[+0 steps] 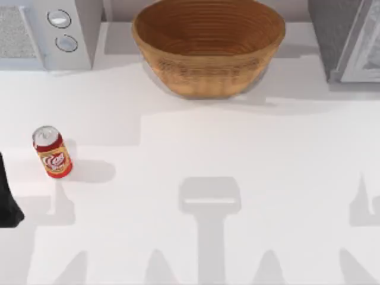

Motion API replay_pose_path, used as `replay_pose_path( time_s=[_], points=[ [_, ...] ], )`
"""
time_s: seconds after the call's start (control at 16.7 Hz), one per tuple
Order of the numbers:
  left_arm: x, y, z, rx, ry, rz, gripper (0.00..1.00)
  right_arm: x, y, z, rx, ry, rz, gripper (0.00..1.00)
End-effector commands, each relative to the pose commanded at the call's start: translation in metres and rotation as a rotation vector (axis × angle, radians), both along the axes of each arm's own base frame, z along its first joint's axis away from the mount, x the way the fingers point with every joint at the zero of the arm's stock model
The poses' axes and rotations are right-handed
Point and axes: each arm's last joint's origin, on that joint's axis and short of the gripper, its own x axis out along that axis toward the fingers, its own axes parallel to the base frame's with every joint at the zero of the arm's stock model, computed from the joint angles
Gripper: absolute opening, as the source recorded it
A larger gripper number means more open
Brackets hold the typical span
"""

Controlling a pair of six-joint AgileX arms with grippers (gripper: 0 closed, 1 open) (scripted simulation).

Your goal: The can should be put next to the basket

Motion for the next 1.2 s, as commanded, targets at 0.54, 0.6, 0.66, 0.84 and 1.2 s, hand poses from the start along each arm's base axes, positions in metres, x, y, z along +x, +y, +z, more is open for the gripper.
replay_pose_path(
  time_s=[0.54, 0.6, 0.66, 0.84, 1.2],
  points=[
    [0.008, -0.010, 0.027, 0.041, 0.232, -0.118, 1.00, 0.000, 0.000, 0.000, 0.000, 0.000, 0.000, 1.00],
    [0.012, -0.013, 0.034, 0.052, 0.291, -0.150, 1.00, 0.000, 0.000, 0.000, 0.000, 0.000, 0.000, 1.00],
    [0.017, -0.017, 0.043, 0.065, 0.355, -0.186, 1.00, 0.000, 0.000, 0.000, 0.000, 0.000, 0.000, 1.00],
    [0.040, -0.032, 0.068, 0.111, 0.573, -0.301, 1.00, 0.000, 0.000, 0.000, 0.000, 0.000, 0.000, 1.00],
    [0.116, -0.089, 0.096, 0.237, 1.066, -0.514, 1.00, 0.000, 0.000, 0.000, 0.000, 0.000, 0.000, 1.00]
  ],
)
